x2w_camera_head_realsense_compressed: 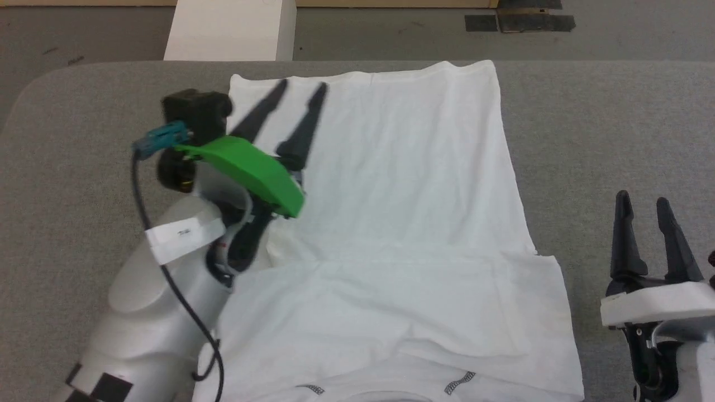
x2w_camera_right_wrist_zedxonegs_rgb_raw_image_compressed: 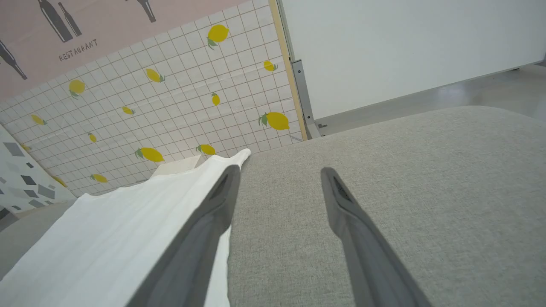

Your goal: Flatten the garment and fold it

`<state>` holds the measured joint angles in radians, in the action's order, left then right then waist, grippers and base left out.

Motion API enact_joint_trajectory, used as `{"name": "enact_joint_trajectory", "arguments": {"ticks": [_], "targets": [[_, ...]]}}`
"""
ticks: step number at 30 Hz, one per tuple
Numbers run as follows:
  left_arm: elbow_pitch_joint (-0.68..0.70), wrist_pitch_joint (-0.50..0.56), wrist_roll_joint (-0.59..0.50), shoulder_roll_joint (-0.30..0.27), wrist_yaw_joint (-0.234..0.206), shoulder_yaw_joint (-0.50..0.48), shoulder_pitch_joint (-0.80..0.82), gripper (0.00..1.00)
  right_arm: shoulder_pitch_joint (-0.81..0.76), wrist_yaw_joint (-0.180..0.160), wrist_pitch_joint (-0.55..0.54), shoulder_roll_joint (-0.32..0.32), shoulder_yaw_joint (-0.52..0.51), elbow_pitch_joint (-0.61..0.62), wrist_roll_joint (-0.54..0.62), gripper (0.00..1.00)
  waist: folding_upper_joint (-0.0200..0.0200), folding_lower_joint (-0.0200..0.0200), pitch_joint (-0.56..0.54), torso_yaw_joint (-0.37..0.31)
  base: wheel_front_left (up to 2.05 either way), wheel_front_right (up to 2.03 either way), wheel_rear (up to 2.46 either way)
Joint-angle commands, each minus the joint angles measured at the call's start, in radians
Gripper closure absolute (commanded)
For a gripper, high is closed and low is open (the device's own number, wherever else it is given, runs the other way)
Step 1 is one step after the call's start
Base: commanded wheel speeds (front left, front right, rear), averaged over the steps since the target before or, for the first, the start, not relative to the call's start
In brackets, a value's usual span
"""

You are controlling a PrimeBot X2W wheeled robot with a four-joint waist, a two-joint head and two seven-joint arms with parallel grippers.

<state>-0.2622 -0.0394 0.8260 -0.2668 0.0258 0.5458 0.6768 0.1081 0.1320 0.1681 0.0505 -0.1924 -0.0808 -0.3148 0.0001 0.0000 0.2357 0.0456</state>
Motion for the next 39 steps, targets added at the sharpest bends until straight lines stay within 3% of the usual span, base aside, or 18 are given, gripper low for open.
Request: {"name": "enact_joint_trajectory", "arguments": {"ticks": [1,4,7,10,13,21,27,31,39], "targets": [[-0.015,-0.053,-0.040,-0.032,-0.025,-0.019,-0.006,0.00,0.025,-0.001,-0.022,0.000,0.008,0.008,0.011,0.00,-0.0001,0.0000,0.005,0.003,0.00,0.00,0.00],[-0.039,-0.166,-0.121,-0.104,-0.084,-0.064,-0.038,0.00,0.060,-0.001,-0.107,0.000,0.026,0.006,0.026,0.00,-0.0001,0.0000,0.020,0.005,0.00,0.00,0.00],[-0.028,-0.211,-0.159,-0.144,-0.137,-0.130,-0.085,0.00,0.123,-0.001,-0.197,0.000,0.036,-0.003,0.046,0.00,-0.0001,0.0000,0.044,0.003,0.00,0.00,0.00],[0.018,-0.221,-0.182,-0.153,-0.175,-0.200,-0.147,0.00,0.222,-0.001,-0.305,0.000,0.032,-0.027,0.084,0.00,-0.0001,0.0000,0.083,0.010,0.00,0.00,0.00],[0.088,-0.222,-0.212,-0.138,-0.187,-0.262,-0.186,0.00,0.346,-0.001,-0.418,0.001,0.028,-0.056,0.126,0.00,-0.0001,0.0000,0.136,0.028,0.00,0.00,0.00],[0.189,-0.222,-0.267,-0.070,-0.154,-0.354,-0.217,0.00,0.743,-0.001,-0.821,0.045,0.012,-0.216,0.281,0.00,-0.0001,0.0000,0.305,0.108,0.00,0.00,0.00],[0.207,-0.222,-0.297,-0.017,-0.118,-0.387,-0.196,0.00,0.946,-0.001,-1.039,0.097,0.039,-0.306,0.399,0.00,-0.0001,0.0000,0.404,0.171,0.00,0.00,0.00],[0.207,-0.222,-0.316,0.018,-0.087,-0.406,-0.182,0.00,1.028,-0.001,-1.107,0.124,0.074,-0.333,0.435,0.00,-0.0001,0.0000,0.451,0.203,0.00,0.00,0.00],[0.188,-0.222,-0.355,0.065,-0.041,-0.455,-0.170,0.00,1.079,-0.001,-1.140,0.164,0.143,-0.379,0.466,0.00,-0.0001,0.0000,0.501,0.223,0.00,0.00,0.00]]}}
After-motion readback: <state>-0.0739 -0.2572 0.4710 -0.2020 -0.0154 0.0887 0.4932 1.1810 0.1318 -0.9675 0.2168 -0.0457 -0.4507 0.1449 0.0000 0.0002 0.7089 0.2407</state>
